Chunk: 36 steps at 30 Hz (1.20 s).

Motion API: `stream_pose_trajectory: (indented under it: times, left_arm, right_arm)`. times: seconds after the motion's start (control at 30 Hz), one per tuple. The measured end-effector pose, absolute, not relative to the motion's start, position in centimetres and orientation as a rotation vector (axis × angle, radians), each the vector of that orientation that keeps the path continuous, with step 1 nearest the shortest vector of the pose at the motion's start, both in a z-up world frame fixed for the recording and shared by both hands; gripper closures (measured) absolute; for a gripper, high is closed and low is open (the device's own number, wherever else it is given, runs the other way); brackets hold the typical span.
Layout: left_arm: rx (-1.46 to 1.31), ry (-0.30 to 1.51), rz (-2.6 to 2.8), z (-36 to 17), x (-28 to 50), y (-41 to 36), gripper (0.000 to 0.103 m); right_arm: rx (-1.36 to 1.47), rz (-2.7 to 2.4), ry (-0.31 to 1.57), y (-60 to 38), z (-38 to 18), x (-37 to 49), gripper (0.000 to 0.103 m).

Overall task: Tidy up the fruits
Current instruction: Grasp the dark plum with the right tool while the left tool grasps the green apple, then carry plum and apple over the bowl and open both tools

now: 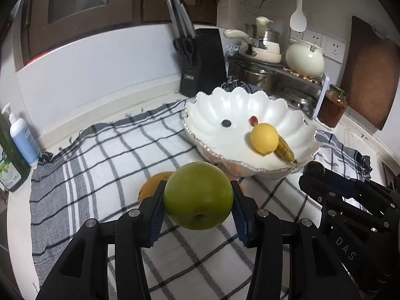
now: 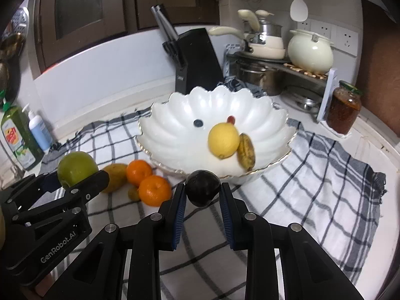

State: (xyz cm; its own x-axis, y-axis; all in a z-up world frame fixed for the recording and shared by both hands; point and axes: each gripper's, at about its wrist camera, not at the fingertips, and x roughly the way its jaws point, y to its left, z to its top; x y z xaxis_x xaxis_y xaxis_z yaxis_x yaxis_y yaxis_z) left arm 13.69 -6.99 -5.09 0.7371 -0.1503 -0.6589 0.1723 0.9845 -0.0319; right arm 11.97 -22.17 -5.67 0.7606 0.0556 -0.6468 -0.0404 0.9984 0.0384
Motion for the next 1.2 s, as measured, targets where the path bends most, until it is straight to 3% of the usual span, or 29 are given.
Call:
stream_pose_trajectory:
  times: [0.7,1.2]
  left_arm:
    - [0.040,0.645,-0.227,-0.6,17.3,-9.3,0.056]
    - [0.039,0.664,-0.234,-1.4,22.6,-10.6,0.056]
  right_arm:
    - [0.035,-0.026,0.622,-25.3,-1.5,14.2,0.074]
    - [0.049,-0.039,0.622,-27.4,-1.7,19.4,0.074]
